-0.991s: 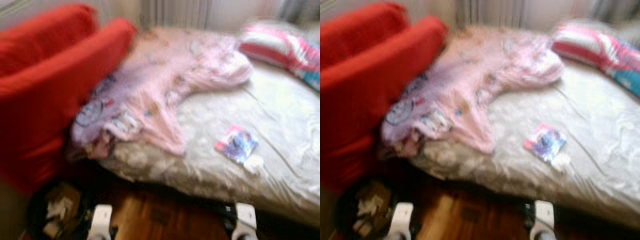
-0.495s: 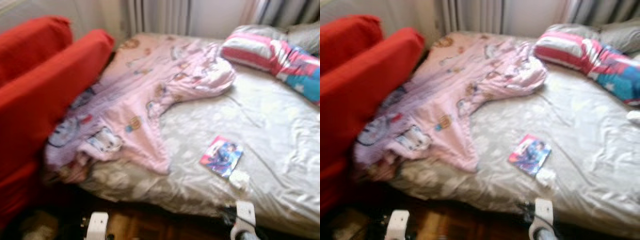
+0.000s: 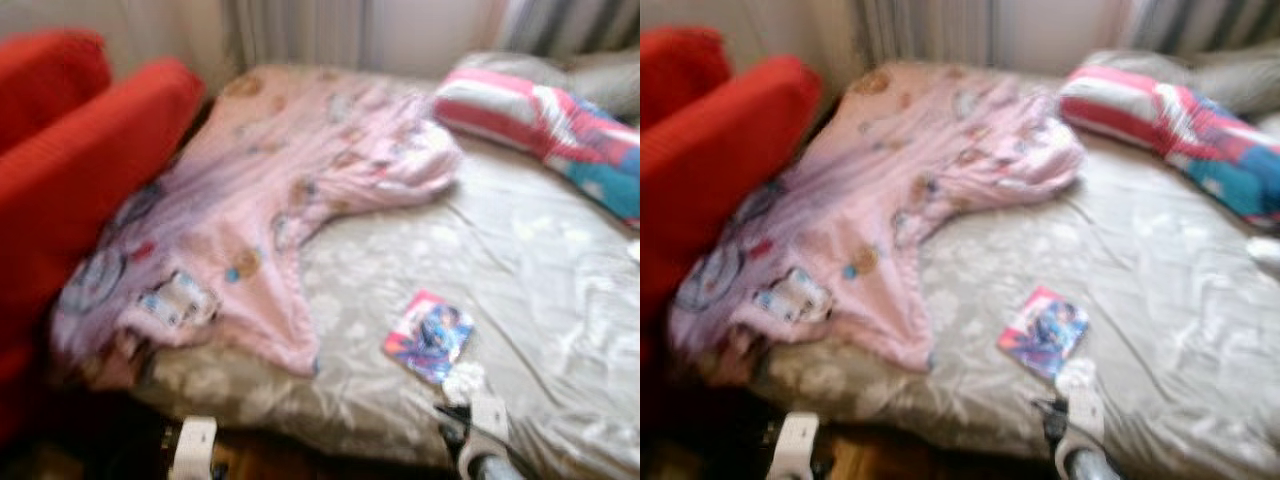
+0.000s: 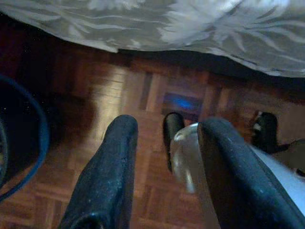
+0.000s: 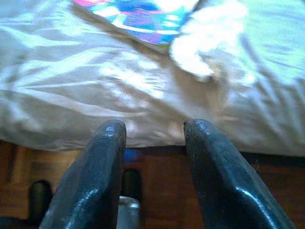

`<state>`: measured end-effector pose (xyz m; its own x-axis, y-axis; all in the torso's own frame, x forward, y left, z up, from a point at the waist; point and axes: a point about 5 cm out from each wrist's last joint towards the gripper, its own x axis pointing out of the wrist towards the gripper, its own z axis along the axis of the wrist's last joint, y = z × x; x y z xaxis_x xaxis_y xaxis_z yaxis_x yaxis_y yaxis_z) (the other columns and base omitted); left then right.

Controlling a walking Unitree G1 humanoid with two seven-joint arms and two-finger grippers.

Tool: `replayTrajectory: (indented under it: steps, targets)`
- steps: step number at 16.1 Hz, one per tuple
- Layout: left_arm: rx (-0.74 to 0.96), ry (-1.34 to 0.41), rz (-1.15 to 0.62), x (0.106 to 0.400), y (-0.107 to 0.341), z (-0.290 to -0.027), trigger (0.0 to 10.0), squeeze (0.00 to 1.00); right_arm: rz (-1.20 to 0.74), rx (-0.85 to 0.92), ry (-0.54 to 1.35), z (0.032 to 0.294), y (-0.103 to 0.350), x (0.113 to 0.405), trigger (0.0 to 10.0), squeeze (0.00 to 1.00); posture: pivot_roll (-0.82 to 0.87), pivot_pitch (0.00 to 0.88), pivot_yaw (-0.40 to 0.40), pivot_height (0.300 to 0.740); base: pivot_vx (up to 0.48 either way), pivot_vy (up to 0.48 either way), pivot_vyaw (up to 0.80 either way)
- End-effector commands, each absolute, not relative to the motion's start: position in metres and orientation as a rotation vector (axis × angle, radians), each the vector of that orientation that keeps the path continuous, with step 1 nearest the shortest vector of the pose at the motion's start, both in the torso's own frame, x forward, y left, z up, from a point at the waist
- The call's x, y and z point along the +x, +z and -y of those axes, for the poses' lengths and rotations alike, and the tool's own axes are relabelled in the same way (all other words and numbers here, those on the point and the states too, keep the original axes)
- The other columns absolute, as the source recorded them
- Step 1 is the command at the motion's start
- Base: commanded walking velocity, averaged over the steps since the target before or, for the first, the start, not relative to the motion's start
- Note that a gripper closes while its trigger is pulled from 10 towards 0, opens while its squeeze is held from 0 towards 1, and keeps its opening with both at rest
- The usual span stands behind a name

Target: Clean up the room

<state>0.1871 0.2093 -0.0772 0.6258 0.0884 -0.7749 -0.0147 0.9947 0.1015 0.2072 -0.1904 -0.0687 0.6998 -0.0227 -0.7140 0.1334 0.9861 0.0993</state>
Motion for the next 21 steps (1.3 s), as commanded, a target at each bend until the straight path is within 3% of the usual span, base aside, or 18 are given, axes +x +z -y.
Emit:
replayTrajectory:
  steps: [1,4,8,13,15,18,21]
  targets:
    - [0.090,0.056,-0.929,0.176,-0.082,-0.212,10.0,0.00,-0.822,0.163,-0.093,0.189,-0.074,0.198,10.0,0.00,0.12,0.122,-0.018,0.740,0.000,0.000,0.00]
    - [0.095,0.065,-0.884,0.183,-0.078,-0.211,10.0,0.00,-0.780,0.172,-0.094,0.189,-0.071,0.202,10.0,0.00,0.12,0.106,-0.019,0.740,0.000,0.000,0.00]
    - [0.049,0.147,-0.546,0.224,-0.043,-0.221,10.0,0.00,-0.525,0.133,-0.010,0.186,-0.042,0.235,10.0,0.00,0.12,0.077,-0.029,0.740,0.000,0.000,0.00]
    - [0.131,0.035,-0.206,0.247,-0.004,-0.207,10.0,0.00,-0.279,0.108,0.034,0.181,-0.010,0.263,10.0,0.00,0.12,0.054,-0.032,0.740,0.000,0.000,0.00]
    - [0.128,0.008,-0.164,0.241,0.000,-0.204,10.0,0.00,-0.236,0.106,0.086,0.174,-0.007,0.261,10.0,0.00,0.11,0.067,-0.032,0.740,0.000,0.000,0.00]
    - [0.142,0.016,-0.125,0.228,0.004,-0.212,10.0,0.00,-0.183,0.082,0.056,0.185,-0.006,0.251,10.0,0.00,0.10,0.060,-0.014,0.740,0.000,0.000,0.00]
    - [0.151,0.033,-0.126,0.240,0.012,-0.221,10.0,0.00,-0.141,0.115,-0.024,0.195,-0.002,0.249,10.0,0.00,0.11,0.051,0.009,0.740,0.000,0.000,0.00]
